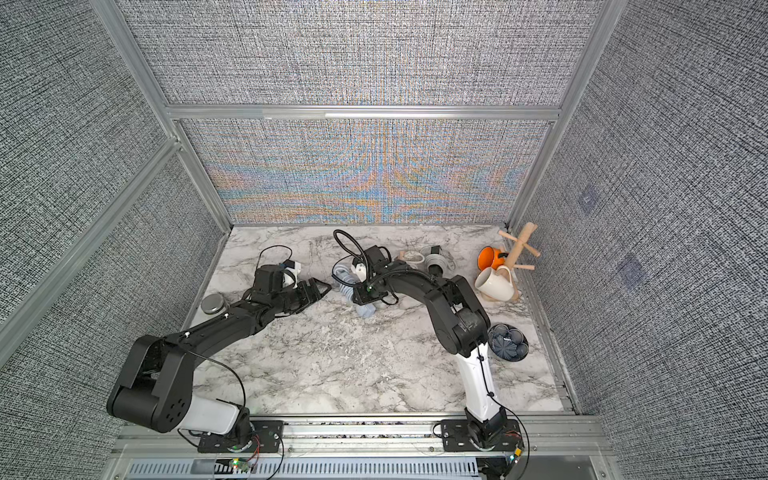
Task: Unwrap the cord wrapped around the power strip
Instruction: Pick up the power strip from the center of the board.
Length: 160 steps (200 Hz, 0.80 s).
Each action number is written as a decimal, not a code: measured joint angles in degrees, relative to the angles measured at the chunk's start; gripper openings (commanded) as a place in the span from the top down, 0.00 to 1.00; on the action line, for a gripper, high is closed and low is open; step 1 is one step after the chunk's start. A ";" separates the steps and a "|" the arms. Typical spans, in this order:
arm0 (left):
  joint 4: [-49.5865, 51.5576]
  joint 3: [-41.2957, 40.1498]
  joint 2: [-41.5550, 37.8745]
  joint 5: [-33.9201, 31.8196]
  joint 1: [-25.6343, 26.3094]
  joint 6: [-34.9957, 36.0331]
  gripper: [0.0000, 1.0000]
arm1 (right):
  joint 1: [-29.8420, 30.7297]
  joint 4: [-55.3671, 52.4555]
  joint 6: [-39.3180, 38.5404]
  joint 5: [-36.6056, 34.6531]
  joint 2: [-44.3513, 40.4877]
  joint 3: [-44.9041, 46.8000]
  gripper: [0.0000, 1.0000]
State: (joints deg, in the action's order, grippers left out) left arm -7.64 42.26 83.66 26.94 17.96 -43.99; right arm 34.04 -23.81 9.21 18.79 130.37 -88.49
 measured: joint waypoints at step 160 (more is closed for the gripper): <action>-29.00 -5.31 5.31 10.38 0.07 -7.45 0.01 | -3.28 2.91 -3.15 29.68 -9.51 4.15 0.81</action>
State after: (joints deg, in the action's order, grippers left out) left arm -36.64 36.95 88.97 37.32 18.02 -51.44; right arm 30.76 -20.91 6.07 48.47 120.86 -84.33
